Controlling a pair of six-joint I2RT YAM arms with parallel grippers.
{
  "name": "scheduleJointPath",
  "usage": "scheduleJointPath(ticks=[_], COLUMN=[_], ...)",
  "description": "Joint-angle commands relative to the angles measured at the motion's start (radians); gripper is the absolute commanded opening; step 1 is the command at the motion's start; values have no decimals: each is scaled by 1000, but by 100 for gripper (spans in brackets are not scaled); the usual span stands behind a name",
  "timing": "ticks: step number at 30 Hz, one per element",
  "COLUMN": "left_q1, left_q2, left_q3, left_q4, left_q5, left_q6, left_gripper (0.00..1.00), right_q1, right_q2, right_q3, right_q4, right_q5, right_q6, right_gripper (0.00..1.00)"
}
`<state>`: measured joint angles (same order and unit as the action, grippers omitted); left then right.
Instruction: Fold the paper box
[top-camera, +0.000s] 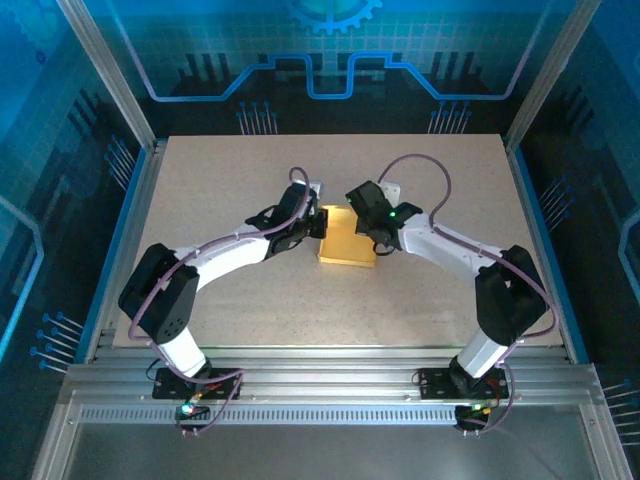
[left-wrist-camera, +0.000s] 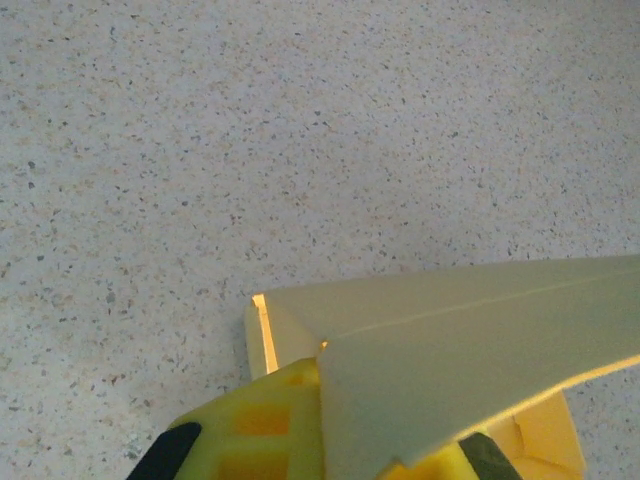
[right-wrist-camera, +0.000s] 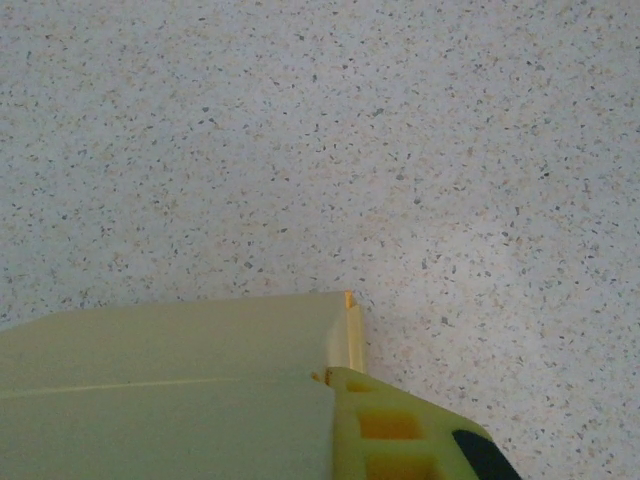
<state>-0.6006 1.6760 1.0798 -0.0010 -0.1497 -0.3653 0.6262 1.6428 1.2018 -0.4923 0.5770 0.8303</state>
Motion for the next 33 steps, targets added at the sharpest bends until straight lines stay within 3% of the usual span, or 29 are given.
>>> scheduleJointPath(ticks=[1, 5, 18, 33], left_q1=[-21, -31, -73, -93], left_q2=[-51, -49, -56, -93], left_q3=[-68, -86, -154, -262], left_q4=[105, 117, 156, 197], left_q5=[-25, -31, -69, -88], left_q6=[-29, -20, -43, -91], left_gripper=[0, 0, 0, 0], right_q1=[15, 18, 31, 58], right_q2=[-33, -47, -64, -55], right_q3=[-72, -117, -142, -219], right_q4=[92, 163, 87, 167], right_q5=[49, 35, 48, 40], right_q6=[-9, -44, 17, 22], right_gripper=[0, 0, 0, 0])
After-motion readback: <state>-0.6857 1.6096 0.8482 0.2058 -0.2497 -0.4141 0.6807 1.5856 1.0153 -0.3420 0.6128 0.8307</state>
